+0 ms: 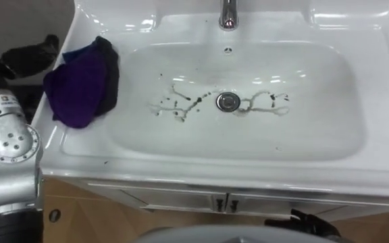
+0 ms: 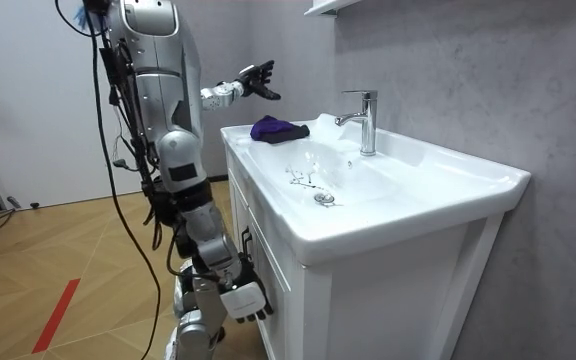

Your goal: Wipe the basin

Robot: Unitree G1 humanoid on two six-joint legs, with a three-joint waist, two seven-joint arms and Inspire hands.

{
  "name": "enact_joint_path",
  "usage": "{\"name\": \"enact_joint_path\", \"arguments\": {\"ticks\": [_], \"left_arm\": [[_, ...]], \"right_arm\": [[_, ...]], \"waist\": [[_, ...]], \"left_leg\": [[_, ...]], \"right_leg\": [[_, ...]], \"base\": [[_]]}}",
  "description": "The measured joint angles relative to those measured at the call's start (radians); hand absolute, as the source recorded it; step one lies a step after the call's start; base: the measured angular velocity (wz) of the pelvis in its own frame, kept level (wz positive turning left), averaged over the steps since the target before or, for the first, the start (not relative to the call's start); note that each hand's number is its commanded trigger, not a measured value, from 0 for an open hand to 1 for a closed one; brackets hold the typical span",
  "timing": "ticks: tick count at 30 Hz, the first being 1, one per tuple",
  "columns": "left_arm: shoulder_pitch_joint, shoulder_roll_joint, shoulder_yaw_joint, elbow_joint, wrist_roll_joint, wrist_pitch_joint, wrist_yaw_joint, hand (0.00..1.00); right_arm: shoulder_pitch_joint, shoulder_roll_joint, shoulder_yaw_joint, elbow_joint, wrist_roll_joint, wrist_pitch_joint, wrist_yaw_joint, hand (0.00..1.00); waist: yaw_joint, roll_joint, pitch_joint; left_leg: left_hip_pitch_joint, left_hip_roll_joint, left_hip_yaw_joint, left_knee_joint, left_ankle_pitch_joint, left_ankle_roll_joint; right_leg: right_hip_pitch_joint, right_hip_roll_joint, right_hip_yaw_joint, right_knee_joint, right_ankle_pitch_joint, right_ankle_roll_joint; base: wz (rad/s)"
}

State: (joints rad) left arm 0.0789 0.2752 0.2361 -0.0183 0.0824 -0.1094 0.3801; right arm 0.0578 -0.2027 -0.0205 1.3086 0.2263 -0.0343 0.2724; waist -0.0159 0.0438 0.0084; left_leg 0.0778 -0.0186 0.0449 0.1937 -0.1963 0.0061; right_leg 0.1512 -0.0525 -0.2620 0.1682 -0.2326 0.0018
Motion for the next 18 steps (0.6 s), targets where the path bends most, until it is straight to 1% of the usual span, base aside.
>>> {"name": "enact_joint_path", "arguments": {"ticks": [3,6,8,10,13,14,15,18], "left_arm": [[0.000,-0.023,-0.016,0.002,-0.001,0.000,-0.004,0.00],[0.000,-0.023,-0.044,0.018,-0.001,0.000,-0.004,0.00],[0.000,-0.023,-0.065,0.032,0.000,0.000,-0.005,0.00],[0.000,-0.023,-0.095,0.052,-0.001,0.000,-0.011,0.00],[0.000,-0.023,-0.115,0.078,0.013,0.000,-0.022,0.00],[0.000,-0.023,-0.118,0.082,0.024,0.000,-0.023,0.00],[0.000,-0.023,-0.121,0.087,0.045,0.000,-0.025,0.00],[0.000,-0.023,-0.124,0.087,0.078,0.005,-0.038,0.00]], "right_arm": [[-0.011,0.002,0.002,0.019,0.003,0.000,0.000,0.00],[-0.012,0.002,0.010,0.022,0.019,0.000,-0.001,0.00],[-0.013,0.001,0.009,0.022,0.021,0.000,-0.001,0.00],[-0.016,0.000,0.009,0.023,0.021,0.000,-0.001,0.00],[-0.020,0.001,0.009,0.024,0.020,0.000,-0.001,0.00],[-0.020,0.001,0.009,0.024,0.020,0.000,0.000,0.00],[-0.020,0.001,0.009,0.023,0.020,0.000,0.000,0.00],[-0.019,0.001,0.008,0.021,0.021,0.001,0.000,0.00]], "waist": [[-0.006,0.001,0.0008],[-0.007,0.005,0.0024],[-0.015,0.008,0.0039],[-0.022,0.011,0.0033],[-0.031,0.011,0.0029],[-0.033,0.011,0.0027],[-0.034,0.012,0.0001],[-0.034,0.011,-0.0004]], "left_leg": [[0.011,0.002,0.004,-0.006,0.000,0.000],[0.013,0.005,0.010,-0.007,0.000,0.000],[0.012,0.007,0.010,-0.007,0.000,0.000],[0.013,0.007,0.011,-0.008,0.000,0.000],[0.012,0.008,0.014,-0.008,0.000,0.000],[0.011,0.008,0.015,-0.006,0.000,0.000],[0.002,0.008,0.016,-0.004,0.000,0.000],[0.002,0.009,0.023,-0.004,0.000,0.000]], "right_leg": [[0.006,0.002,0.004,-0.001,0.000,0.000],[0.006,0.004,0.010,-0.001,0.003,-0.004],[0.005,0.006,0.012,-0.001,0.004,-0.005],[0.005,0.007,0.017,-0.001,0.006,-0.005],[0.001,0.008,0.025,-0.001,0.007,-0.005],[-0.001,0.008,0.026,-0.001,0.008,-0.004],[-0.009,0.009,0.029,-0.001,0.010,-0.004],[-0.015,0.009,0.040,-0.002,0.015,-0.003]], "base": [[-0.02],[-0.06],[0.00],[0.00],[-0.04],[-0.08],[-0.10],[-0.13]]}}
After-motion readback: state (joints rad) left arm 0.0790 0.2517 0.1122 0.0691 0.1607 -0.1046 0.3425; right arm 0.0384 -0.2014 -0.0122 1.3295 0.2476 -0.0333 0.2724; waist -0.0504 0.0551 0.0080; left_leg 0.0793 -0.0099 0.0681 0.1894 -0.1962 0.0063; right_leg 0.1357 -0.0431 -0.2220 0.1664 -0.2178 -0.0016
